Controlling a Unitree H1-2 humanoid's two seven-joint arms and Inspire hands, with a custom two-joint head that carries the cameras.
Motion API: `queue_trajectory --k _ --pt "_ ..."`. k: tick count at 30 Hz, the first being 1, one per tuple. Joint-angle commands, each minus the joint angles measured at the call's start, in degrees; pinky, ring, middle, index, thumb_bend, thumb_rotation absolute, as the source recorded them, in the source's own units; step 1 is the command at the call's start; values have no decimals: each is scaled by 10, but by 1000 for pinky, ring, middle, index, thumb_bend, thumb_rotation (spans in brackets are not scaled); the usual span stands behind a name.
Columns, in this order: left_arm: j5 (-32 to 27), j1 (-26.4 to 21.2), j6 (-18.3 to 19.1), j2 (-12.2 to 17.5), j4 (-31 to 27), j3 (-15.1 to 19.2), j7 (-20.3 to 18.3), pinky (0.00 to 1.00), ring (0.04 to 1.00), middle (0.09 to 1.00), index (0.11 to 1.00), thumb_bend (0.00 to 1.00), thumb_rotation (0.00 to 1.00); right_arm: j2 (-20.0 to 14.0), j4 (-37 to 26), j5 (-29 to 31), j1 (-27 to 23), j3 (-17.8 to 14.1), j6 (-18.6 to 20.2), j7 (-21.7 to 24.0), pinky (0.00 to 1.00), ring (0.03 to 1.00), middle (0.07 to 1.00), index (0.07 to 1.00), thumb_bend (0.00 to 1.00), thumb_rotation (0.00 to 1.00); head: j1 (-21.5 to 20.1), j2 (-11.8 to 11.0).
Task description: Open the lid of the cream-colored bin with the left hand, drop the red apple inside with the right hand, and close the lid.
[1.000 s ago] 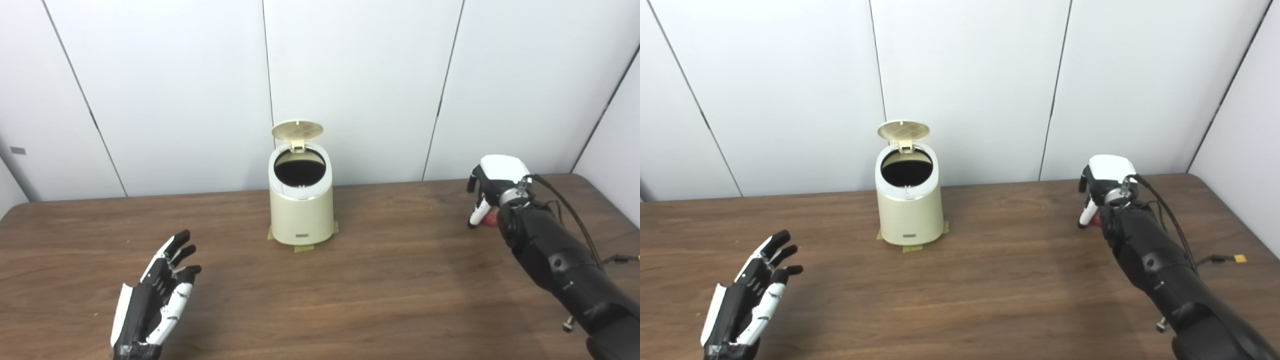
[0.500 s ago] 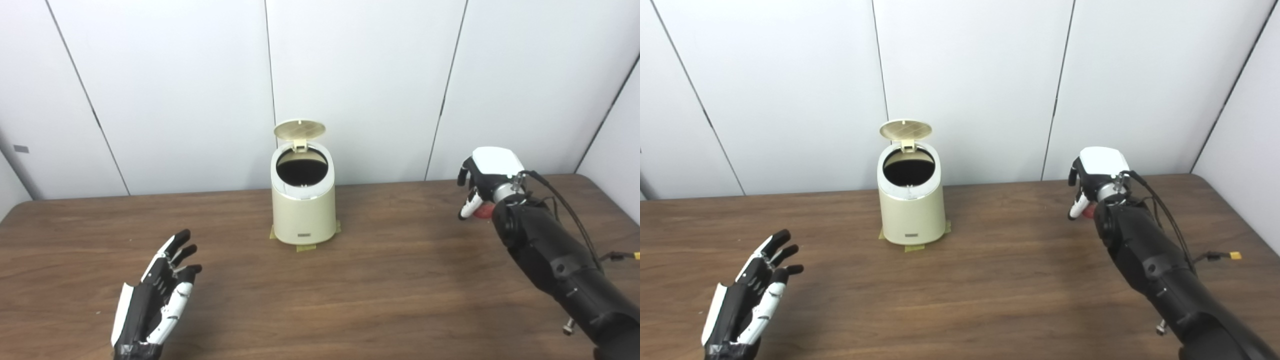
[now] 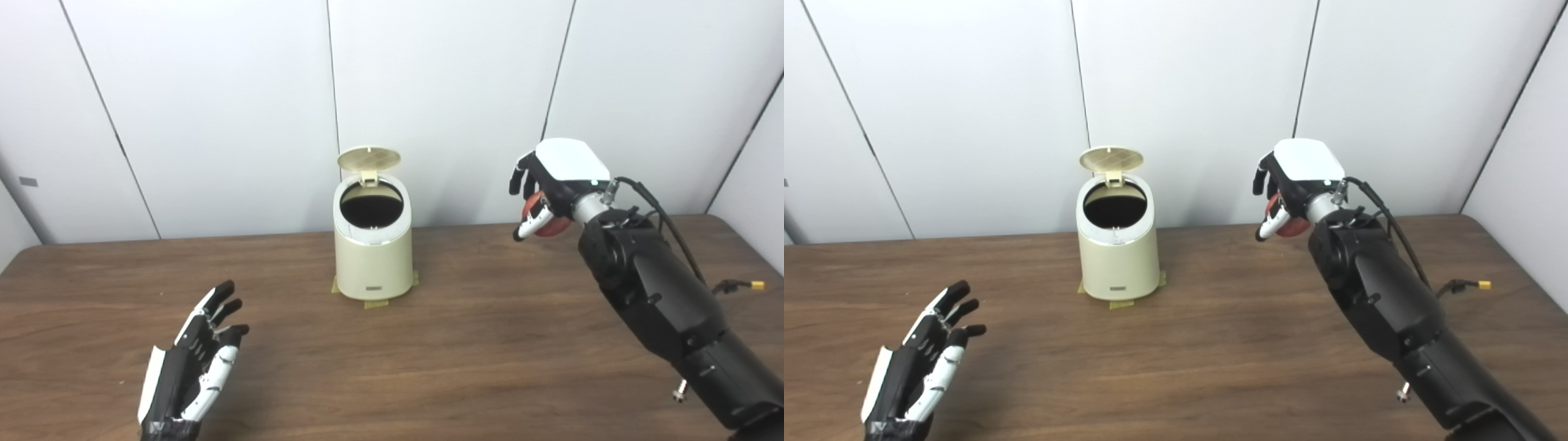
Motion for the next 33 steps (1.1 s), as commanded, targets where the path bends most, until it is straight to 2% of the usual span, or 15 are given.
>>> queue_trajectory --k 1,3,5,8,11,15,19,22,25,33 --pt "4 -19 -4 -1 -9 -2 6 730 877 932 909 403 593 -6 -34 -13 -33 -6 -26 0 306 403 470 501 521 0 0 0" --pt "2 -20 -1 -1 -10 -3 5 732 881 934 910 402 595 -1 -51 -24 -35 -4 -36 3 277 396 468 501 520 0 -1 -1" --pt "2 -21 -3 -2 -7 -4 5 732 883 934 906 405 587 8 -74 -41 -39 1 -32 27 253 384 461 505 520 0 0 -1" --pt "4 -23 -4 -3 -4 -5 5 733 883 934 908 408 589 20 -102 -49 -44 3 -46 50 379 474 516 462 517 0 1 -3" --pt "12 -24 0 -5 -2 -7 8 723 884 935 906 408 586 44 -121 -48 -47 2 -67 50 301 412 500 472 519 0 3 -4" --pt "24 -25 0 -8 0 -10 13 718 877 933 902 401 594 77 -135 -64 -59 7 -76 69 309 445 539 465 515 0 8 -7" --pt "27 -26 0 -11 2 -12 14 736 888 936 905 415 608 104 -138 -68 -72 12 -103 68 385 443 513 468 519 0 12 -10" --pt "28 -28 -4 -15 5 -13 16 746 889 935 901 418 605 123 -138 -74 -78 11 -112 70 302 403 520 473 517 0 17 -12" --pt "40 -29 -8 -19 10 -15 21 736 882 934 902 420 634 141 -126 -70 -84 9 -129 58 297 424 554 455 513 0 21 -13" --pt "51 -31 -7 -27 14 -21 33 719 874 939 907 426 636 174 -82 -70 -99 12 -171 35 304 419 565 461 510 0 33 -18"
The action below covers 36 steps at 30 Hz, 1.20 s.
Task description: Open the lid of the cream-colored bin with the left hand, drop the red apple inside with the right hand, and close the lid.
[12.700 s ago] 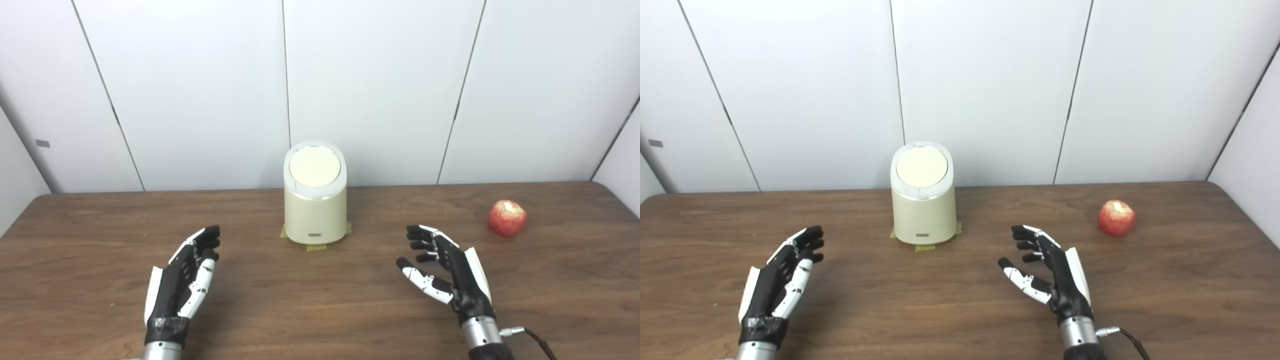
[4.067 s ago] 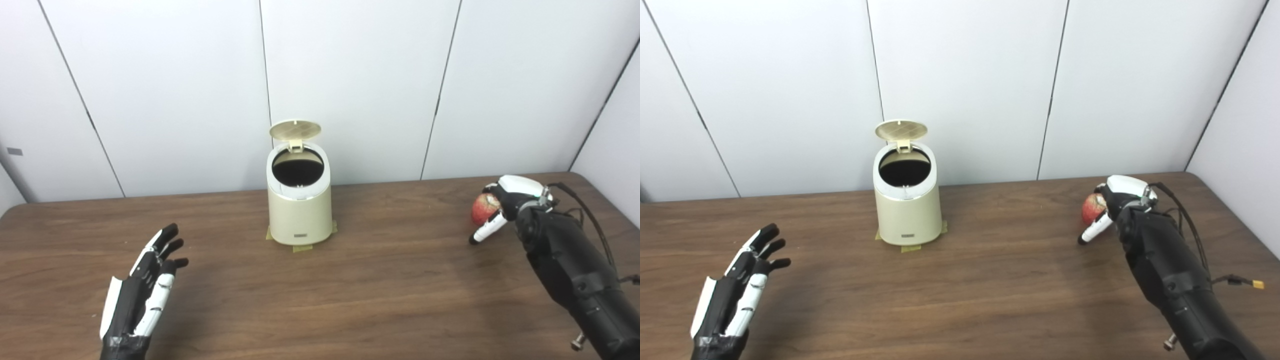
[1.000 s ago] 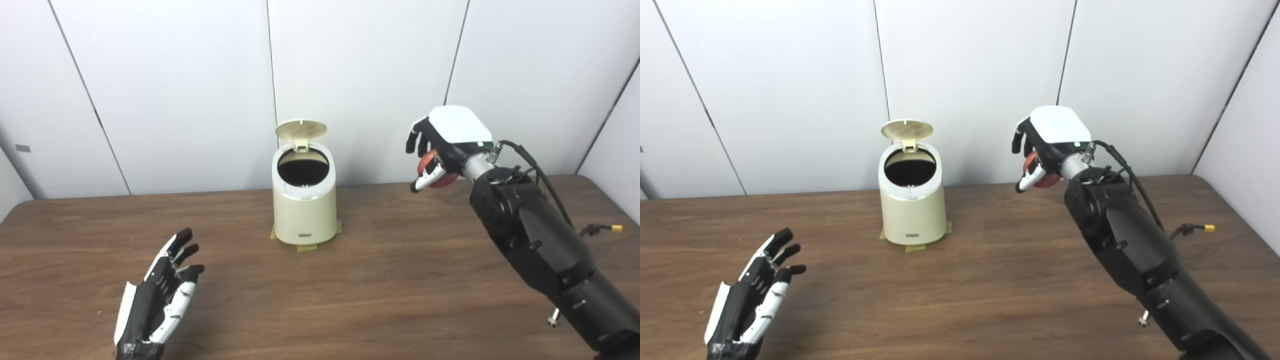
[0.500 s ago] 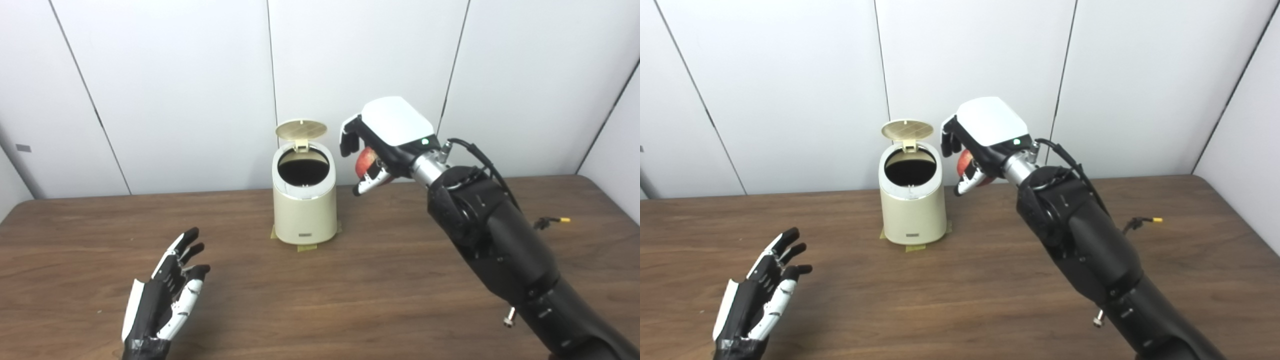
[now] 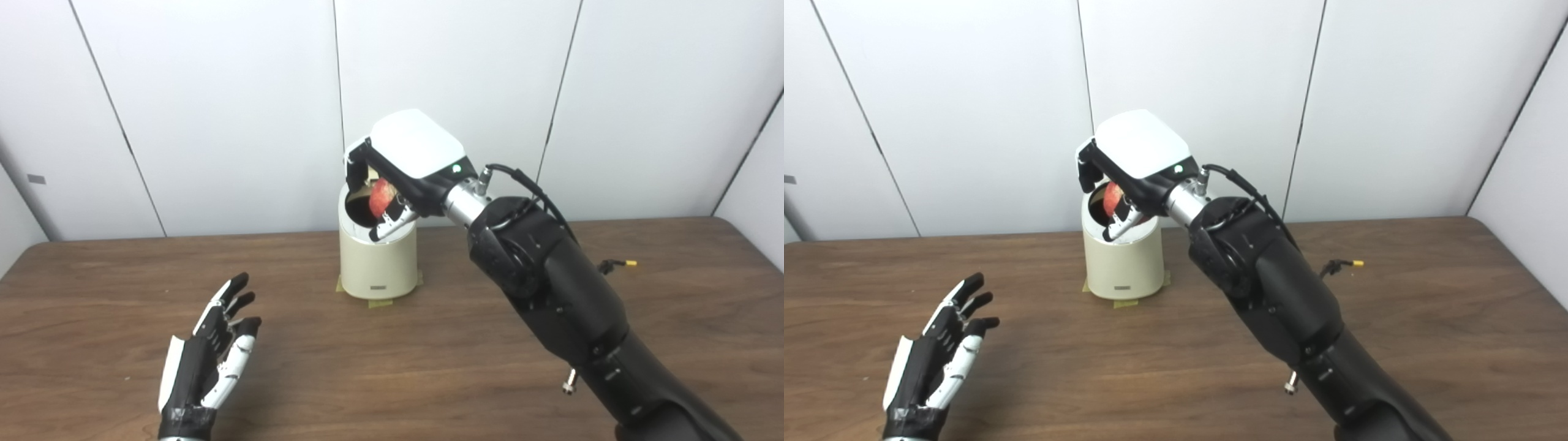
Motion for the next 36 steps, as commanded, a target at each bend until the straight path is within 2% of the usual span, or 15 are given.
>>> queue_trajectory --k 1,5,10,13,25,36 --pt "11 -15 -17 -11 5 -7 10 716 872 938 907 426 640 0 13 0 -37 -7 -32 -47 306 422 563 462 511 0 3 -1" --pt "14 -16 -18 -14 5 -11 14 720 867 934 905 428 644 1 84 5 -44 -4 -96 -128 287 416 565 457 510 0 7 -3" --pt "12 -16 -19 -16 4 -14 14 722 875 939 908 426 631 7 173 6 -49 -2 -154 -228 276 392 569 464 507 0 9 -3" --pt "8 -15 -14 -16 -1 -15 12 737 884 946 910 440 642 6 214 0 -54 1 -173 -269 298 405 569 459 508 0 9 -3" --pt "6 -14 -13 -18 -4 -16 12 731 883 942 907 429 612 5 321 -11 -70 19 -205 -367 356 445 559 444 496 0 12 -3" --pt "15 -15 -8 -20 -7 -18 13 722 883 938 910 429 638 2 401 -12 -81 37 -246 -462 360 474 541 424 496 0 14 -3"
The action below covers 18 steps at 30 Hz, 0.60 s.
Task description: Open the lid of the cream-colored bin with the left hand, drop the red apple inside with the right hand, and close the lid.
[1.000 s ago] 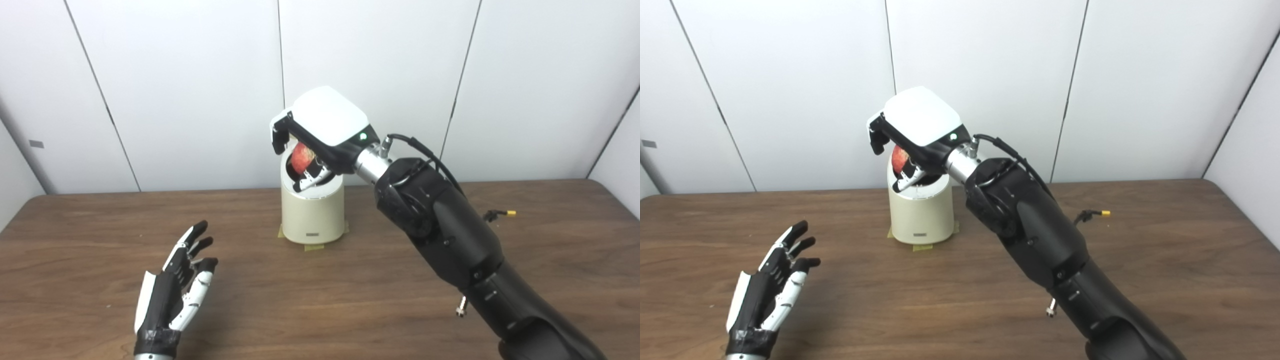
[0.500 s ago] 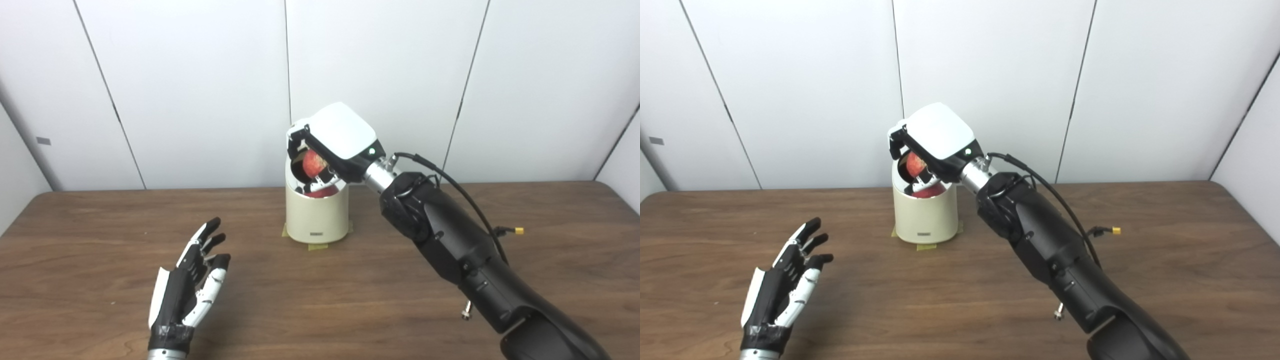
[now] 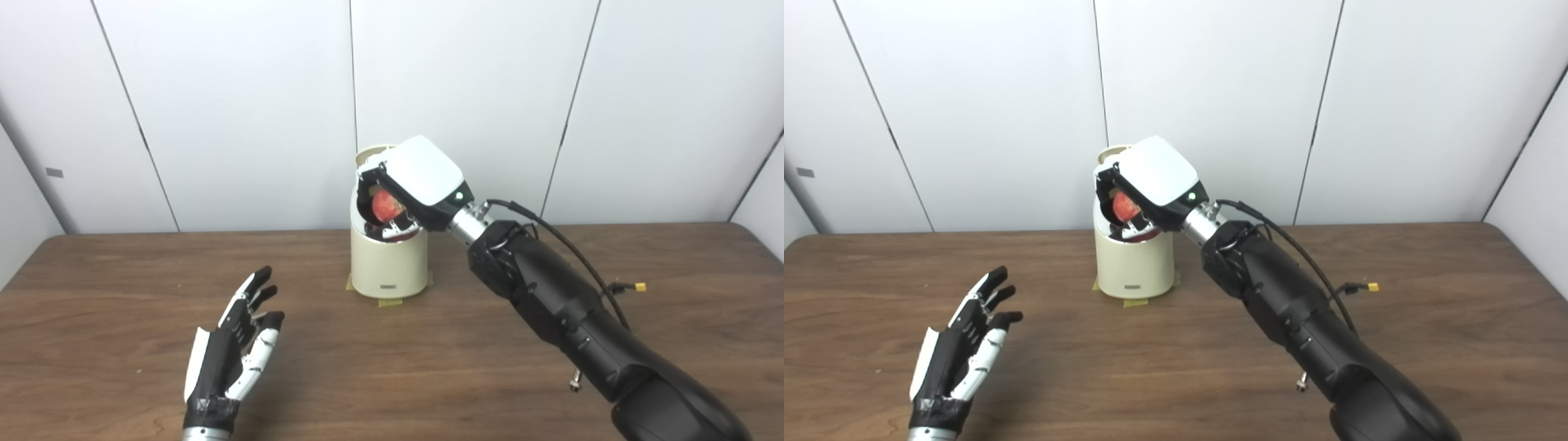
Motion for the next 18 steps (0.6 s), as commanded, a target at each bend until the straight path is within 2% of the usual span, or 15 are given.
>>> queue_trajectory --k 1,8,11,13,14,15,16,18 --pt "8 -12 -10 -5 -6 -5 8 721 882 937 909 430 638 -5 4 3 -37 -1 -8 -29 362 474 538 423 497 0 1 0" --pt "5 -11 -8 -10 -9 -5 9 716 867 929 902 456 628 -5 50 1 -44 9 -27 -90 367 489 542 431 496 0 3 2" --pt "2 -11 -13 -10 -5 -4 8 724 873 929 903 463 626 -3 58 0 -45 12 -17 -100 366 496 557 448 495 0 1 2" --pt "1 -12 -16 -10 -3 -3 7 721 870 926 902 463 622 -2 53 -3 -43 12 -5 -97 430 546 601 474 509 72 -1 0" --pt "0 -12 -16 -9 -3 -3 7 715 868 925 898 463 621 -2 50 -3 -42 12 0 -94 465 584 638 543 724 37 -1 1" --pt "0 -12 -17 -9 -2 -3 7 712 866 925 895 460 619 -1 47 -3 -40 10 6 -90 491 621 678 597 842 18 -1 0" --pt "0 -12 -17 -8 -1 -3 6 710 866 926 893 457 617 -1 43 -1 -38 8 12 -83 520 672 733 665 917 18 -3 -1" --pt "-1 -13 -18 -7 1 -3 6 712 868 926 892 459 620 0 36 3 -35 6 21 -71 557 734 797 738 952 33 -3 -1"
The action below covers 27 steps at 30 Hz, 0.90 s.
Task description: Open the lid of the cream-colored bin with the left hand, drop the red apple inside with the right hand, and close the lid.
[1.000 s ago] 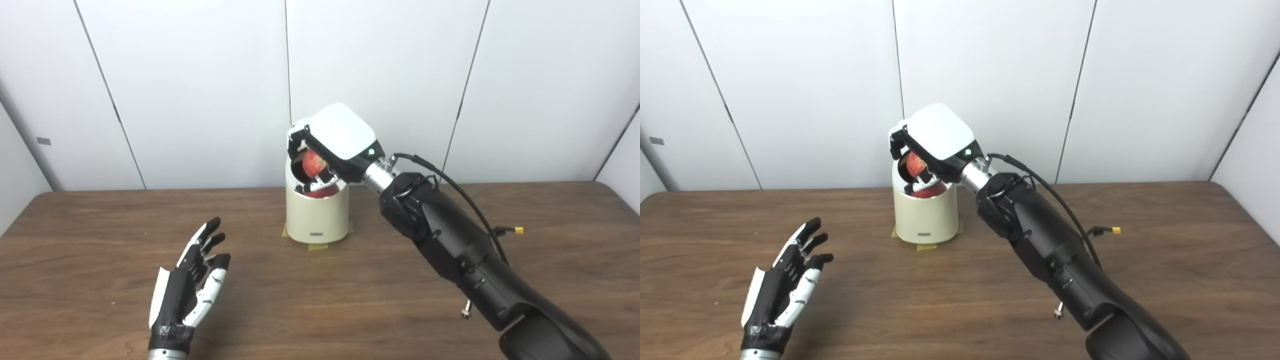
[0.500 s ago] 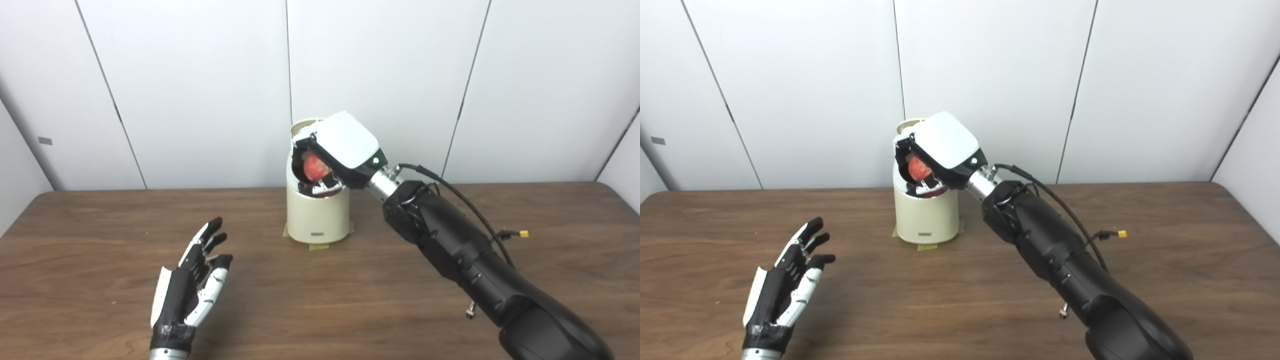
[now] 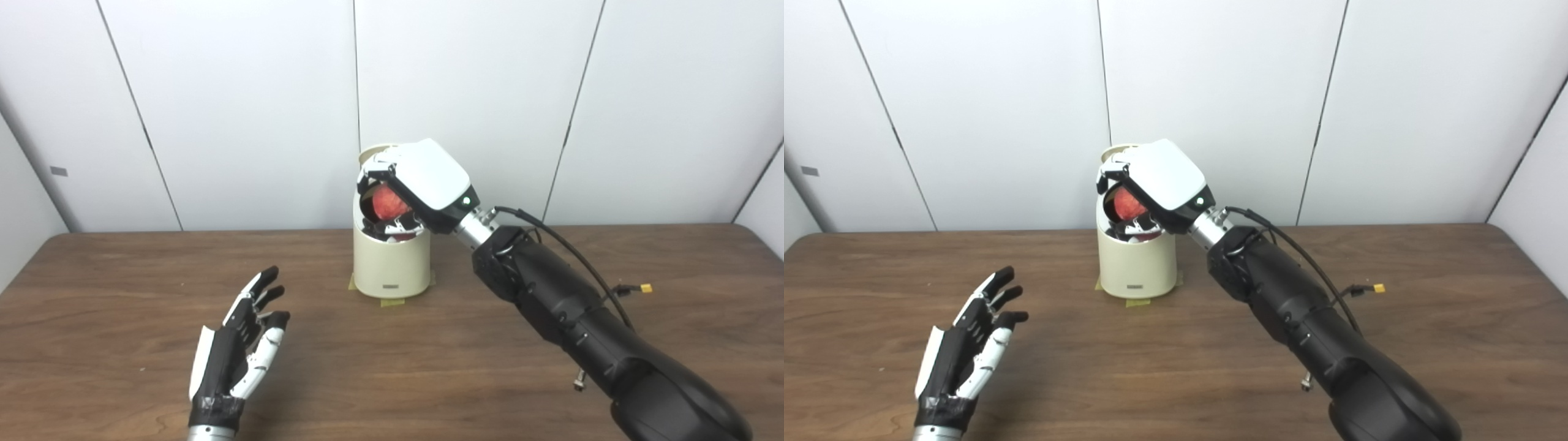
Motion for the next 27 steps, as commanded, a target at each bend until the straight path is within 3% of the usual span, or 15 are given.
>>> queue_trajectory --k 1,5,8,17,21,23,27 --pt "2 -13 -19 -2 2 -3 6 713 869 927 891 460 622 -4 -27 10 -22 -11 25 13 567 750 813 755 959 36 0 0" --pt "10 -14 -22 0 4 -4 7 708 871 926 897 455 645 -7 -43 14 -14 -14 35 30 680 940 983 905 999 35 -2 1" --pt "7 -14 -22 1 4 -3 6 706 872 928 895 447 633 -8 -55 19 -8 -17 38 40 704 979 998 948 1000 51 -3 1" --pt "2 -14 -20 2 5 -3 4 710 868 926 891 441 624 -13 -75 39 3 -29 30 53 704 944 1000 951 979 181 -8 3" --pt "4 -14 -18 3 7 -2 5 705 865 924 888 437 611 -11 -75 49 16 -40 10 17 614 852 980 918 845 332 -9 2" --pt "2 -14 -23 4 10 -2 4 705 865 924 890 436 610 -10 -78 47 22 -44 8 -1 603 839 973 916 813 361 -11 2" --pt "-4 -14 -23 9 13 -1 0 721 876 932 898 423 628 -6 -104 56 48 -60 -5 -49 721 857 945 937 601 518 -13 3"
